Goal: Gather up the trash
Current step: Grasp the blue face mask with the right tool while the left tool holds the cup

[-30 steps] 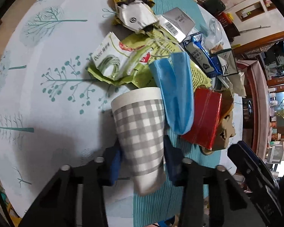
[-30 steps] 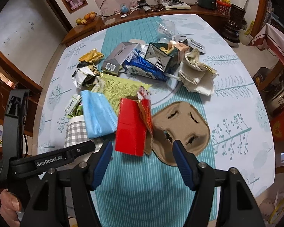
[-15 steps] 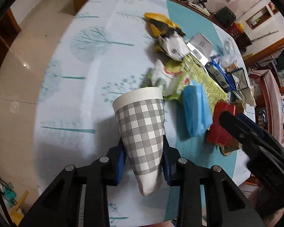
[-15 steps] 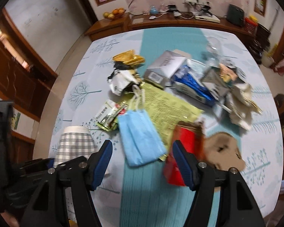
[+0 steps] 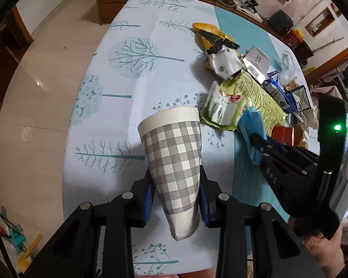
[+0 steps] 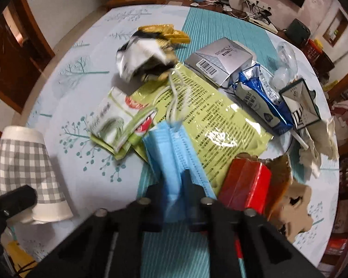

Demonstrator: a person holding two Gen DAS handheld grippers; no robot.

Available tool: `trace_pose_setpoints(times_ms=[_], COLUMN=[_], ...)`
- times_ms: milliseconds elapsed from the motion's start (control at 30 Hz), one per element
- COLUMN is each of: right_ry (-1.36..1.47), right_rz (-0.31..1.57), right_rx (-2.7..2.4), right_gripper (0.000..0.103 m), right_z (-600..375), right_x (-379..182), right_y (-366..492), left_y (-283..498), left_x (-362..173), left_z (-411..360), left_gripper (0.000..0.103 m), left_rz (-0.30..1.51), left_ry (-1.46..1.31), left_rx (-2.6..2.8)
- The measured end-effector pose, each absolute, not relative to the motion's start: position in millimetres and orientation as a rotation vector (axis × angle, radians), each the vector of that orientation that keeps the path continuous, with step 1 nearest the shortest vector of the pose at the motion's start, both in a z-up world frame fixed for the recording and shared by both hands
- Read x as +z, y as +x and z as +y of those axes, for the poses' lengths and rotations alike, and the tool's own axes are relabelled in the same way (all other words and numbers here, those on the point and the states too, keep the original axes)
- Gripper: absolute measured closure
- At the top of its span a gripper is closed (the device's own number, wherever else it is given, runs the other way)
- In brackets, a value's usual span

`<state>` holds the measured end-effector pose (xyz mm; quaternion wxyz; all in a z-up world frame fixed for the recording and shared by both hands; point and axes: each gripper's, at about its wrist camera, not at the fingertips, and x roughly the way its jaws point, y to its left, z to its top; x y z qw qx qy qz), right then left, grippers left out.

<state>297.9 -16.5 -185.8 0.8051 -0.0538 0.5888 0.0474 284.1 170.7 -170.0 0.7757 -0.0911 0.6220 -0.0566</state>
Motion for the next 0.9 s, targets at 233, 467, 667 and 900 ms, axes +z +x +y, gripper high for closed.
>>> trace_pose_setpoints(times_ms=[233,467,667,900], right_ry=[-0.014,0.131,0.203,0.311], right_rz=[1.197,1.152,1.089,1.037], right_rx=[0.160,0.201,0.270,0.356], right_gripper=[0.098,0.098,0.099,0.099], right_z=[-22.1,-31.1,-53.4,-96.6], right_x=[-154.1,-123.6,-94.4,-77.2], right_y=[272.0,237.5,193.7,123.9], left_y=[266.5,234.9,191.0,125.1], left_x=[-153.8,-127.1,-101.5,-86.9], left_z=[161.1,146.1,125.1,89.2], left_gripper=[0.072,0.072,0.072,0.071], left_rz=[1.305,1.257,1.201,1.174], left_ry=[-0.135,-0.115,-0.114,-0.149], left_rx=[-0.134,-0.143,-0.119,-0.089])
